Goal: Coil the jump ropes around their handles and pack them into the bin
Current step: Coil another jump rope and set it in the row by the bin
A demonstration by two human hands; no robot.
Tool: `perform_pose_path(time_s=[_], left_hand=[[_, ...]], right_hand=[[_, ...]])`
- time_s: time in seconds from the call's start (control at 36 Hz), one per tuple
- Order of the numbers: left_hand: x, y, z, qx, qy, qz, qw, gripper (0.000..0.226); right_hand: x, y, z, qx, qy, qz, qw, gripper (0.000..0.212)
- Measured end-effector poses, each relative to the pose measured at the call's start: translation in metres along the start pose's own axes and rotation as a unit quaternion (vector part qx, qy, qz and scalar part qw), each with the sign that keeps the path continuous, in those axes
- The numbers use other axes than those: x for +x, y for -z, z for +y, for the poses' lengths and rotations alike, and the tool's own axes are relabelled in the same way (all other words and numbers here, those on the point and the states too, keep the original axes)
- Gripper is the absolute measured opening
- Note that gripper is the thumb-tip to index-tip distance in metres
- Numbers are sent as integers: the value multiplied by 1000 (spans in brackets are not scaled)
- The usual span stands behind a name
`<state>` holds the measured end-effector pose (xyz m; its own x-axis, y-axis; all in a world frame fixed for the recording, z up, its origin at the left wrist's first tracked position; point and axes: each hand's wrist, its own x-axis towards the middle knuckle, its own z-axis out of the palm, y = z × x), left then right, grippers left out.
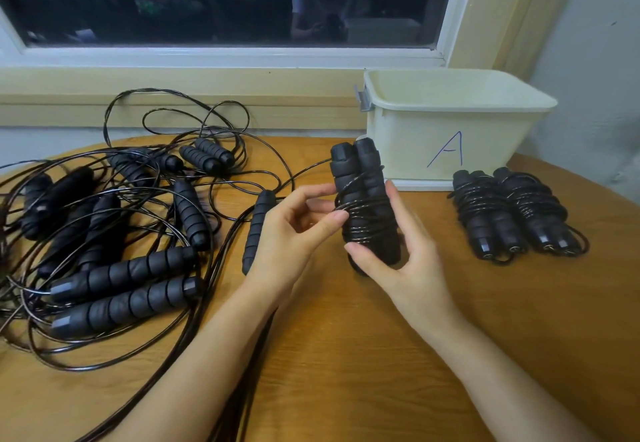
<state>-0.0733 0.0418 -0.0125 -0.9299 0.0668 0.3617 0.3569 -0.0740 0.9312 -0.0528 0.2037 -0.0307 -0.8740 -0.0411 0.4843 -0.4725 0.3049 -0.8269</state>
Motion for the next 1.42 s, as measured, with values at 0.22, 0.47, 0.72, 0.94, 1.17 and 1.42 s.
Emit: perform_pose_path(time_s=[0.22, 0.47, 0.72, 0.94, 1.17, 1.42], left_hand=[[-1, -3, -6, 66, -26, -69, 995, 37], [2, 3, -10, 163, -51, -97, 980, 38], [5, 7, -4, 42, 29, -6, 999, 28], [5, 5, -9, -15, 77, -8, 997, 64], [2, 3, -4, -28, 90, -71, 993, 35], [0, -3, -6, -57, 98, -44, 993, 34]], right_hand=[[2, 3, 6, 14, -72, 18, 997, 108], [6, 9, 4, 20, -104, 23, 994, 75], [8, 10, 5, 89, -140, -17, 986, 68], [6, 9, 4, 210, -172, -50, 961, 78], [5, 12, -1, 237, -176, -74, 953, 67], [5, 9, -3, 112, -101, -63, 987, 64]])
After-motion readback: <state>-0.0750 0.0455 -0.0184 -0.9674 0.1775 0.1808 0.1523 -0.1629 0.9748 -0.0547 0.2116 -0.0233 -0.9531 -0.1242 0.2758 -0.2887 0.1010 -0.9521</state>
